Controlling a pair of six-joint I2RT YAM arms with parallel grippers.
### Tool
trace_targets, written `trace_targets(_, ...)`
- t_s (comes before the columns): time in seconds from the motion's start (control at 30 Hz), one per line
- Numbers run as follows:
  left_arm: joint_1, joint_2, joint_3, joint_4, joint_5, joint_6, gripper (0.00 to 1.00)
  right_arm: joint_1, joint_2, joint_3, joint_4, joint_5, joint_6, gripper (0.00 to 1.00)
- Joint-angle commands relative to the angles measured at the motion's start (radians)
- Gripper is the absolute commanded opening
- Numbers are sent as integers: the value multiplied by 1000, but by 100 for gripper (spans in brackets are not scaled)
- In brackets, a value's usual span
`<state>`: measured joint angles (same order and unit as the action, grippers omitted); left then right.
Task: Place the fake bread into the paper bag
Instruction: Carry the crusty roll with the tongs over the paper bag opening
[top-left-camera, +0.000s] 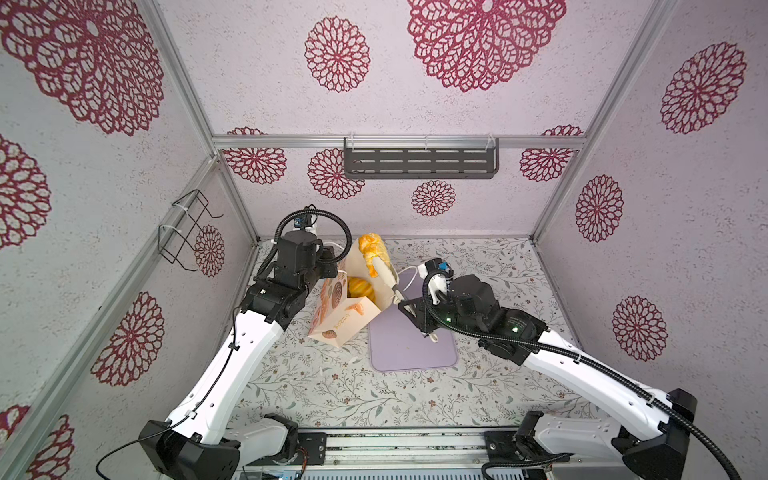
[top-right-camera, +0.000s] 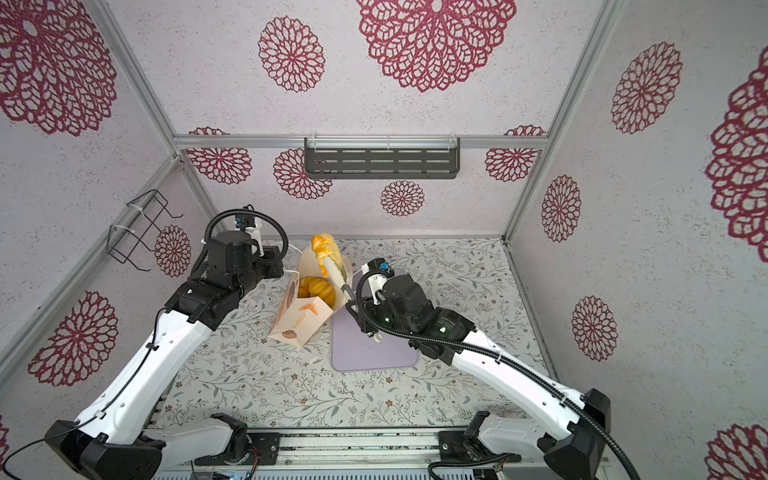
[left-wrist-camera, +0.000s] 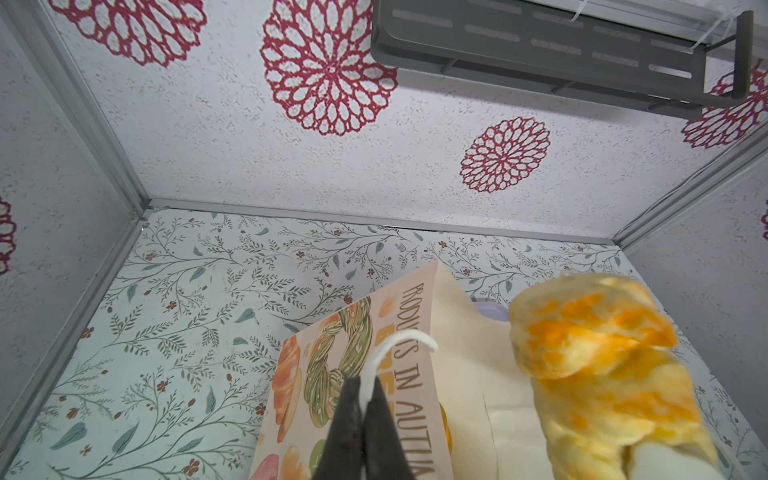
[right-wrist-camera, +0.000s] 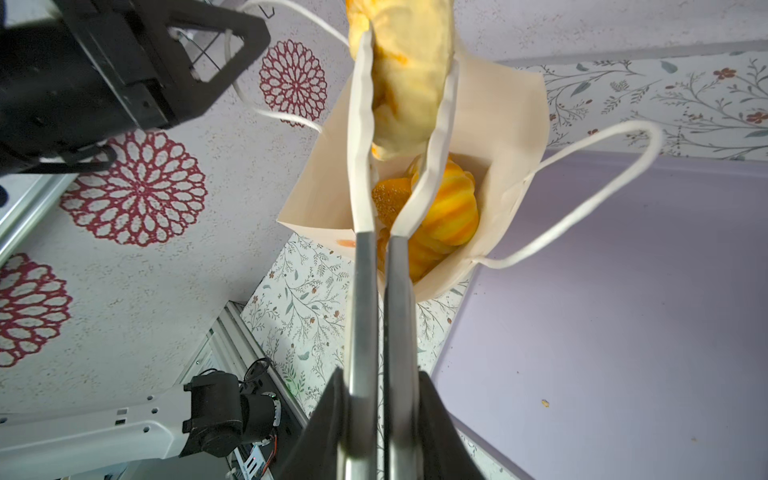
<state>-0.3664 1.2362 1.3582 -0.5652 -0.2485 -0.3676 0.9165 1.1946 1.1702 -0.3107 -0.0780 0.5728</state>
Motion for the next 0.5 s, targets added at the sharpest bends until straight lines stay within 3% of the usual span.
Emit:
trace_targets(0.0,8,-9,-10,18,2,7,0,20,-3,16,89,35,10,0)
trace_targets(0.47,8,-6,-10,16,-7,7,0,46,45,21,64,63,-2,0)
